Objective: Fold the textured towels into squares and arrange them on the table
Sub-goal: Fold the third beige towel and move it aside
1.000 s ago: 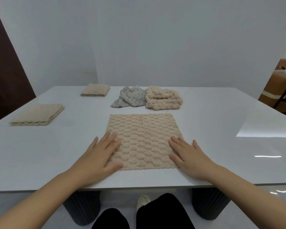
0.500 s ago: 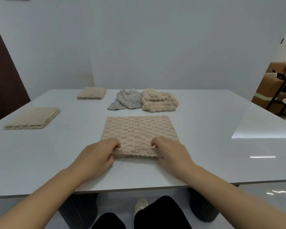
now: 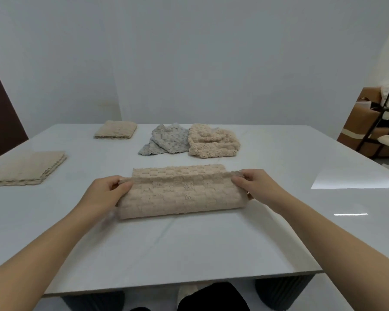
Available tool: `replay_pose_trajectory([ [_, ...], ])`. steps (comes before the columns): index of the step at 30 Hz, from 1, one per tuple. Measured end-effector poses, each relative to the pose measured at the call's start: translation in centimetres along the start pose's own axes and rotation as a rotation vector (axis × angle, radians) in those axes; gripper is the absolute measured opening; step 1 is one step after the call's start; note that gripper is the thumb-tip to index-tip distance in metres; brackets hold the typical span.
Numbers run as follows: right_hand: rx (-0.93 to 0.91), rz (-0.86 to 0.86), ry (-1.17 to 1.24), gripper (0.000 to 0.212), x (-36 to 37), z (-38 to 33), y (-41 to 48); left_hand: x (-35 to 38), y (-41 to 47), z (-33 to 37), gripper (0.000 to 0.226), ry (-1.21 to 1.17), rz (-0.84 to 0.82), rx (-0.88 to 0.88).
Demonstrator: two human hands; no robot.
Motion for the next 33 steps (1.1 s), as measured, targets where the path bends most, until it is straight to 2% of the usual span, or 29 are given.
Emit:
replay_pose_trajectory([
  [4,-0.003,0.117,-0.086,0.030,0.2,0.4,4.1,0.3,3.6,-0.1,0.026,0.148,0.111,0.000],
  [10,-0.062,0.266,-0.313,0.026,1.4,0.4,8.5,1.6,7.9,-0.6,0.012,0.369,0.240,0.012],
  [14,-0.054,0.207,-0.470,0.012,2.8,1.2,10.7,2.7,9.7,-1.5,0.005,0.510,0.223,0.047],
  [16,-0.063,0.154,-0.562,0.004,3.4,1.7,11.1,3.5,10.0,-1.8,0.017,0.645,0.185,0.119],
  [19,-0.125,0.107,-0.626,0.031,3.7,1.7,11.5,3.9,10.6,-2.3,0.032,0.781,0.102,0.143],
  [21,-0.120,0.075,-0.655,0.038,3.6,1.8,11.9,3.9,10.7,-2.3,0.025,0.725,0.067,0.132],
  [23,-0.118,0.051,-0.639,0.028,3.7,1.7,12.0,3.8,10.6,-2.0,0.013,0.643,0.069,0.129],
  [25,-0.151,0.086,-0.515,0.018,3.6,1.6,11.7,3.7,10.3,-1.7,0.014,0.545,0.080,0.133],
  [28,-0.163,0.149,-0.274,0.017,3.2,1.7,11.1,3.5,9.8,-1.6,0.012,0.328,0.124,0.102],
  [31,-0.154,0.183,-0.123,0.019,2.7,2.1,10.9,3.3,9.9,-2.0,0.018,0.225,0.123,0.092],
  [33,-0.141,0.189,-0.022,0.010,2.4,2.1,10.8,2.8,10.2,-2.2,0.009,0.170,0.135,0.077],
])
Point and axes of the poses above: each hand's wrist, its own y-axis towards the middle knuckle, its own x-axis out of the palm, z = x × y, the point moved 6 cm from there along y, towards the middle knuckle, and after that the axes turned 1 degree about z, right-handed, at the moved point
